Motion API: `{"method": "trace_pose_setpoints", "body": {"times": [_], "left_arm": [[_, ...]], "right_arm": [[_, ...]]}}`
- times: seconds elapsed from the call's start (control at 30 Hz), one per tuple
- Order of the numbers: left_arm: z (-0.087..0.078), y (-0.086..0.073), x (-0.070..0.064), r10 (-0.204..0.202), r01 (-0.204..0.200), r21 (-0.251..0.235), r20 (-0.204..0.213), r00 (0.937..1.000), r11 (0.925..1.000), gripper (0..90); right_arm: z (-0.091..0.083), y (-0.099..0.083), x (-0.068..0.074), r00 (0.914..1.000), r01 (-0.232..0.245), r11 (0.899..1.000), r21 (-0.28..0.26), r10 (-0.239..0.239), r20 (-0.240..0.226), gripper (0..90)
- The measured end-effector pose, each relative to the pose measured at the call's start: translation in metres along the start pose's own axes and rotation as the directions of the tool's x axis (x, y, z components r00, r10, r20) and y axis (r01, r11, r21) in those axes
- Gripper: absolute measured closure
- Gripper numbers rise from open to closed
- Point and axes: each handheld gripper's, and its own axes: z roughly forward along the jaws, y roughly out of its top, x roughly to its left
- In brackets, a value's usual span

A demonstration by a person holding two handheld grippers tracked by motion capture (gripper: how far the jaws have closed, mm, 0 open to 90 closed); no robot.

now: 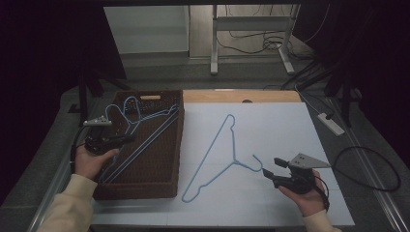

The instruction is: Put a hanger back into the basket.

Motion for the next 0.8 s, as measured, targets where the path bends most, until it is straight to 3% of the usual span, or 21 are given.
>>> {"method": "trace_pose_setpoints", "body": {"times": [0.23, 0.37, 0.53, 0.57, 0.7, 0.8], "left_arm": [[0.011, -0.002, 0.004, -0.003, 0.004, 0.06, -0.015, 0.9999, 0.9982, 86.6], [0.013, -0.002, 0.006, -0.011, 0.013, 0.067, -0.028, 0.9996, 0.9977, 86.6], [0.016, -0.003, 0.011, -0.032, 0.049, 0.115, -0.146, 0.9888, 0.9922, 86.6], [0.016, -0.003, 0.011, -0.032, 0.049, 0.115, -0.146, 0.9888, 0.9922, 86.5], [0.02, -0.004, 0.017, -0.045, 0.077, 0.153, -0.206, 0.9775, 0.9852, 86.3], [0.021, -0.004, 0.018, -0.042, 0.079, 0.161, -0.221, 0.9744, 0.9838, 86.2]], "right_arm": [[0.0, 0.0, 0.0, 1.0, 0.001, 1.0, 0.001, -0.001, 0.002, 36.7], [0.0, 0.0, 0.0, 1.0, 0.002, 1.0, 0.002, -0.002, 0.002, 36.7], [0.0, 0.0, 0.0, 1.0, 0.004, 1.0, 0.003, -0.004, 0.002, 36.6], [0.0, 0.0, 0.0, 1.0, 0.004, 1.0, 0.003, -0.004, 0.002, 36.6], [0.001, 0.0, 0.0, 1.0, 0.005, 1.0, 0.005, -0.005, 0.003, 36.6], [0.001, 0.0, 0.0, 1.0, 0.005, 1.0, 0.007, -0.005, 0.003, 36.6]]}}
